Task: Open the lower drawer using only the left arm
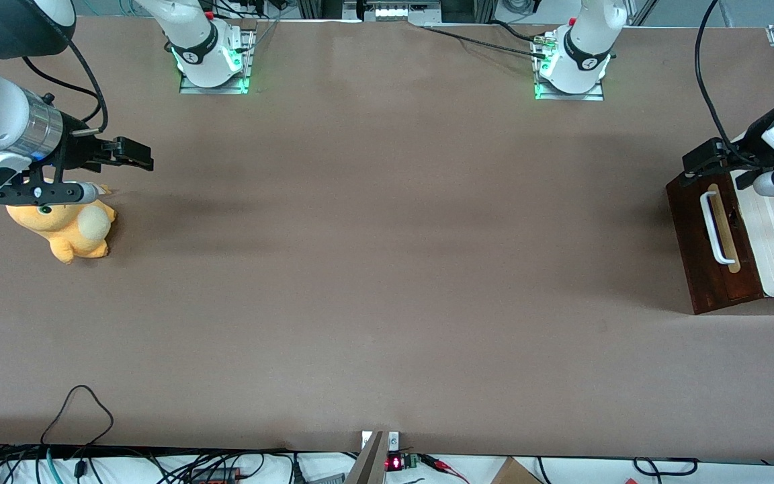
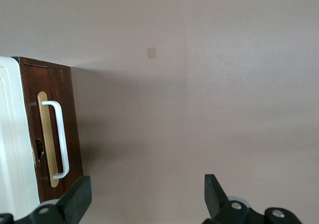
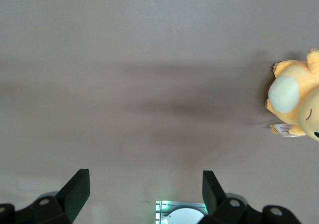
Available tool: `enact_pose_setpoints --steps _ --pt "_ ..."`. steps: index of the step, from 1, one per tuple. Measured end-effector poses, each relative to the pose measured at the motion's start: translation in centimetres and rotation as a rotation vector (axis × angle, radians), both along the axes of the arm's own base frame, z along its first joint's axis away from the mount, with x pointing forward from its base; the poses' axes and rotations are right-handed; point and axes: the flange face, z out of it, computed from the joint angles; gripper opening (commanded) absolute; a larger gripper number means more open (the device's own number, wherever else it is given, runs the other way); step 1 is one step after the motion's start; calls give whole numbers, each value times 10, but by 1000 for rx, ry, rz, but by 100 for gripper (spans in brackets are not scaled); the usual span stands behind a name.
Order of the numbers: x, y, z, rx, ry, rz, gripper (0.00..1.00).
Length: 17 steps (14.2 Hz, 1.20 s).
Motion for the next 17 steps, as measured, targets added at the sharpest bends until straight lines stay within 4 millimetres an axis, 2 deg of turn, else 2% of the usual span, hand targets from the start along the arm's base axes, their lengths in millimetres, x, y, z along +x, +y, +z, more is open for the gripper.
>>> enact_pose_setpoints --steps 14,17 --pt "0 0 2 5 19 -48 100" --pt "3 0 -12 4 49 -48 99"
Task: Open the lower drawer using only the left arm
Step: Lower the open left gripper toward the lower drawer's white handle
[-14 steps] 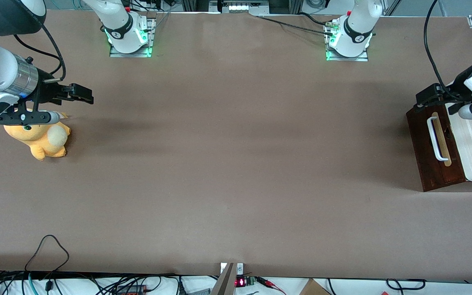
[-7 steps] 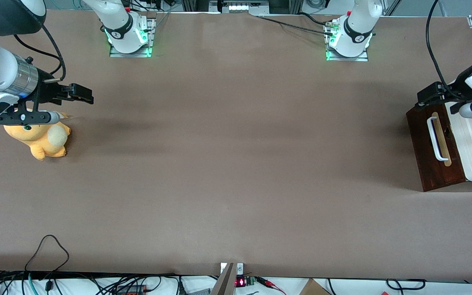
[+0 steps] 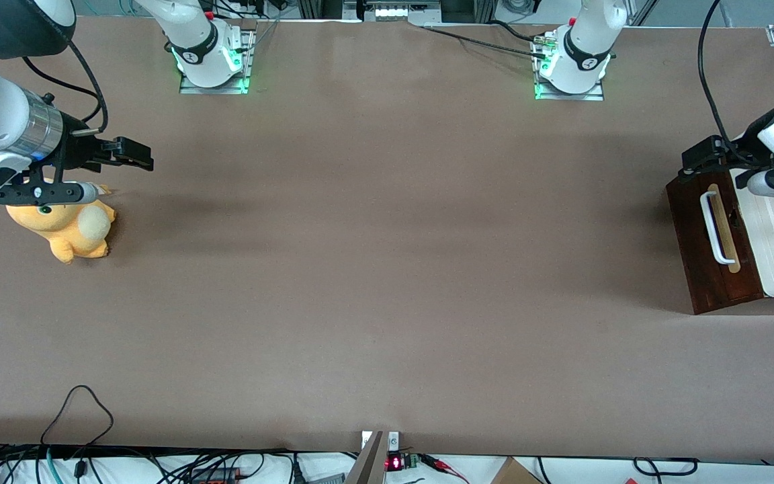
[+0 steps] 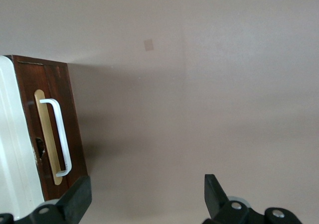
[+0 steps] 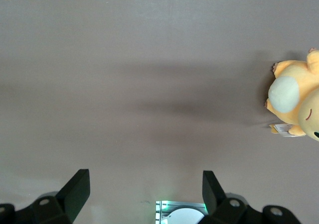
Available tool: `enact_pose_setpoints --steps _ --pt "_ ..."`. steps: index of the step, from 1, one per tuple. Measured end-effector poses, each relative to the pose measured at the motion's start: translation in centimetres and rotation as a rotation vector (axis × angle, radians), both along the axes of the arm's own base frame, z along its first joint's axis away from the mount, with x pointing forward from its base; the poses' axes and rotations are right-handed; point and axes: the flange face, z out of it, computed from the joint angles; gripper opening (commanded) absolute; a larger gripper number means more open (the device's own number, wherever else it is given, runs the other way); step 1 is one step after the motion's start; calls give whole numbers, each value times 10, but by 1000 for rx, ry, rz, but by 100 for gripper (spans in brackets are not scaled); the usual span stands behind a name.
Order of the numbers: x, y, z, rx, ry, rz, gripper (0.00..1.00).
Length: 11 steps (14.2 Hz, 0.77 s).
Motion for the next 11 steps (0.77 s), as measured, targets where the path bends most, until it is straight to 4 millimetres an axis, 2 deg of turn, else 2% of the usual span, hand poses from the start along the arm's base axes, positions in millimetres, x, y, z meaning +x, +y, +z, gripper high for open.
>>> enact_pose_setpoints --steps 3,6,8,11 --pt "11 3 -36 7 6 2 99" --pt "17 14 -74 132 -5 -31 99" --pt "16 20 -97 223 -3 -50 99" --pt "10 26 -142 332 21 -36 99"
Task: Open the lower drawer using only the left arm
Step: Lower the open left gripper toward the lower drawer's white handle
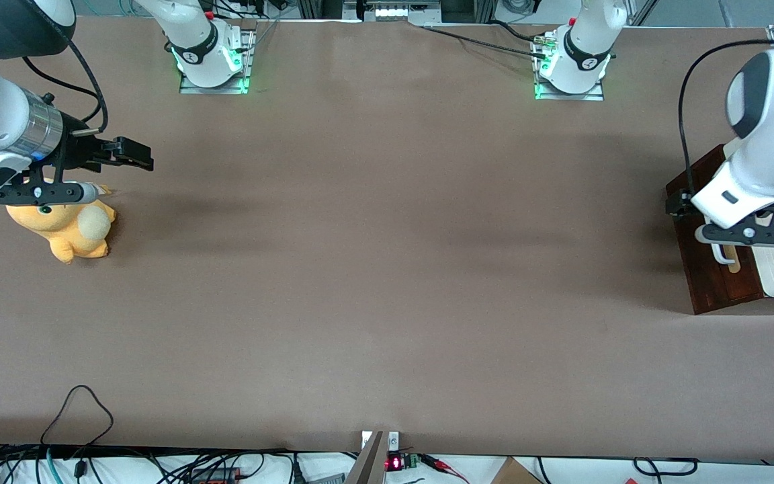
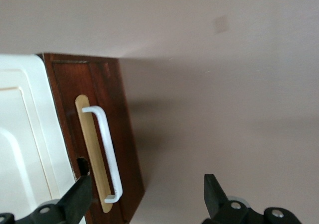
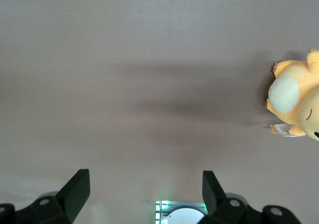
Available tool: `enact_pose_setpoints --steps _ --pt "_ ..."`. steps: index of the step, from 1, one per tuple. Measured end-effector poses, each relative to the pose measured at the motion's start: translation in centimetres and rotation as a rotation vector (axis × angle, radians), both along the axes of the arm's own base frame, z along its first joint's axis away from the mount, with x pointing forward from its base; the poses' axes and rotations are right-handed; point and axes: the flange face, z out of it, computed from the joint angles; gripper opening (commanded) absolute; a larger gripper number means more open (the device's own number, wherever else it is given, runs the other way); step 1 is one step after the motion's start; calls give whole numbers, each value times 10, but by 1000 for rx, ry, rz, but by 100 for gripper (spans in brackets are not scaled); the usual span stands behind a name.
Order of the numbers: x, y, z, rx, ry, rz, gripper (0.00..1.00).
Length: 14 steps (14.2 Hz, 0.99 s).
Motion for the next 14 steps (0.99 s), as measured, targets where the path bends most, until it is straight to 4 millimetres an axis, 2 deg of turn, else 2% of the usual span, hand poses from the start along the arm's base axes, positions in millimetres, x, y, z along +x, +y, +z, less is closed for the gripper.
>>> enact_pose_setpoints --steps 2,7,10,14 --pt "-8 -7 -37 81 24 35 99" --pt "-33 -49 -118 324 21 107 98" --pt "-44 -44 -143 438 31 51 98" --pt "-54 -27 -161 613 58 -53 95"
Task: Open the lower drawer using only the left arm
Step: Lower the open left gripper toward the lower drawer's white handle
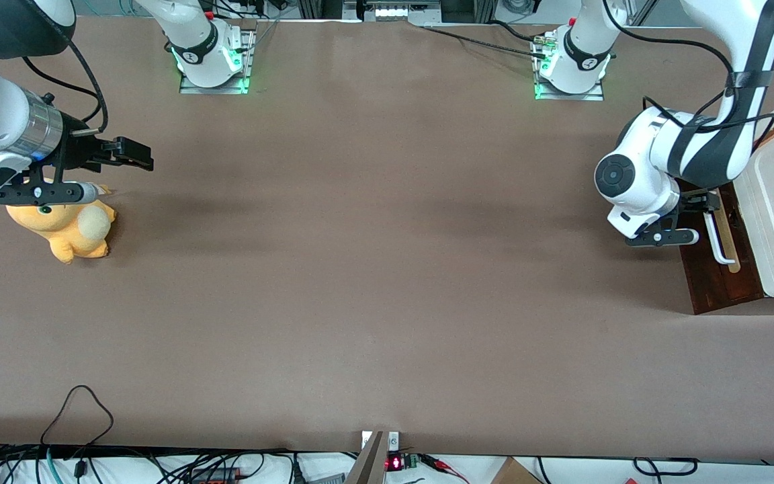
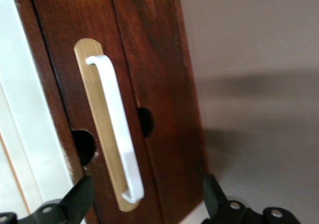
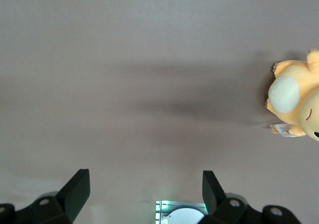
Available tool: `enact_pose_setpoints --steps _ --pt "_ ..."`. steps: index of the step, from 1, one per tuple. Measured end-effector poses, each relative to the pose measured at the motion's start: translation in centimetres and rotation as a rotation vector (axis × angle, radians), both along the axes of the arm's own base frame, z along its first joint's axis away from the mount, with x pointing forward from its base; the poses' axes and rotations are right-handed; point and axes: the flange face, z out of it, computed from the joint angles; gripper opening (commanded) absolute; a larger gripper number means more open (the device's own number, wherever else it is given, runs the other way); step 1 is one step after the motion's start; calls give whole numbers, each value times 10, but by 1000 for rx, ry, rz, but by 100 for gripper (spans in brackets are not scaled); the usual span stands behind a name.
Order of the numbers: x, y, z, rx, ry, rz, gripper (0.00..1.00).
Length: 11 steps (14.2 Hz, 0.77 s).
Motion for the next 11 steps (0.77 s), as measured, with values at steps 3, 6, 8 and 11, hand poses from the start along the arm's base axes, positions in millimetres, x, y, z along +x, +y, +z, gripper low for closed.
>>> enact_pose_setpoints --steps 3,6,8,11 --pt "0 5 -11 116 30 -81 92" --pt "2 6 -21 177 49 -145 83" --pt "2 7 -29 190 61 -159 83" --pt "0 9 -37 192 64 -152 84"
